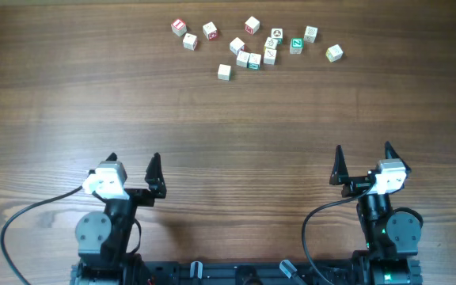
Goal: Form a tower
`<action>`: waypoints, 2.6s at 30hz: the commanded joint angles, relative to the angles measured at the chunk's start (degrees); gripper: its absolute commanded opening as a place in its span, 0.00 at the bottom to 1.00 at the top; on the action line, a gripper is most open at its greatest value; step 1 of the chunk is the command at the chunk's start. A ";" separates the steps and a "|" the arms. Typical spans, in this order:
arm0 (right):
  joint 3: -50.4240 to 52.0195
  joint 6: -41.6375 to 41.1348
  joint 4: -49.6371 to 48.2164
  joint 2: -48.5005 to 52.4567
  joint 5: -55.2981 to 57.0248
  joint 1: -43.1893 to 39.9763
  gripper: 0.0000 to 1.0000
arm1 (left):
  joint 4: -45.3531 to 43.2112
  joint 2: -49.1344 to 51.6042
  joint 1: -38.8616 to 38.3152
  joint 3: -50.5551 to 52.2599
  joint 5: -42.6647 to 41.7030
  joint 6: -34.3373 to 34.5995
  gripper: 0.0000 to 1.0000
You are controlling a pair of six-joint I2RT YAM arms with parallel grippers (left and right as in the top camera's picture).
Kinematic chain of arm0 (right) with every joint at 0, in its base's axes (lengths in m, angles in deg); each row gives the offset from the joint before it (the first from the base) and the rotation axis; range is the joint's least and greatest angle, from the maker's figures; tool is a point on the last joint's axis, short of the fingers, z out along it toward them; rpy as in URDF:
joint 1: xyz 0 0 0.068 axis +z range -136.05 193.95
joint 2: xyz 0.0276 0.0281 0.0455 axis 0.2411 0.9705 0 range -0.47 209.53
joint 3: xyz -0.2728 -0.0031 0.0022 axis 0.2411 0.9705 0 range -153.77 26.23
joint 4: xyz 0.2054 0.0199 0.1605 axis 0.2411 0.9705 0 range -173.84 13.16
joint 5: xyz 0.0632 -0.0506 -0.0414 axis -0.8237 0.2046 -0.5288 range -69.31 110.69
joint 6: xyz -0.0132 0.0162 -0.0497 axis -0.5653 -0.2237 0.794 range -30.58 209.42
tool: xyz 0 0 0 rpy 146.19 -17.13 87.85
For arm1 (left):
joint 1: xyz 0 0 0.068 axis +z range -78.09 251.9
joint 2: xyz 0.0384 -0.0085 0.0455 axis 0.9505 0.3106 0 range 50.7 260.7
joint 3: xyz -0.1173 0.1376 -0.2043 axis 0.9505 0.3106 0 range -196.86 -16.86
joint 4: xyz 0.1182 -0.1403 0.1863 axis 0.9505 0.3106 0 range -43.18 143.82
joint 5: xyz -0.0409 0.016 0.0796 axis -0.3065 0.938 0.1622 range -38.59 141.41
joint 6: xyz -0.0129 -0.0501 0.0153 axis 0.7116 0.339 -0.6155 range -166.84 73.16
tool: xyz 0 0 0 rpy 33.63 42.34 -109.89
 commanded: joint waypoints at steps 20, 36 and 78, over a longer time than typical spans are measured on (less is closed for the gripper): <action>0.07 0.83 -0.11 -0.31 -0.92 -0.09 1.00 | -0.04 34.99 0.48 -28.81 -6.23 0.52 1.00; 0.07 0.81 -0.11 -0.31 -0.92 -0.09 1.00 | -3.30 35.04 0.48 -28.79 -5.97 0.52 1.00; 0.07 0.83 -0.11 -0.31 -0.92 -0.09 1.00 | -0.70 75.30 -10.21 -61.31 -6.75 0.33 1.00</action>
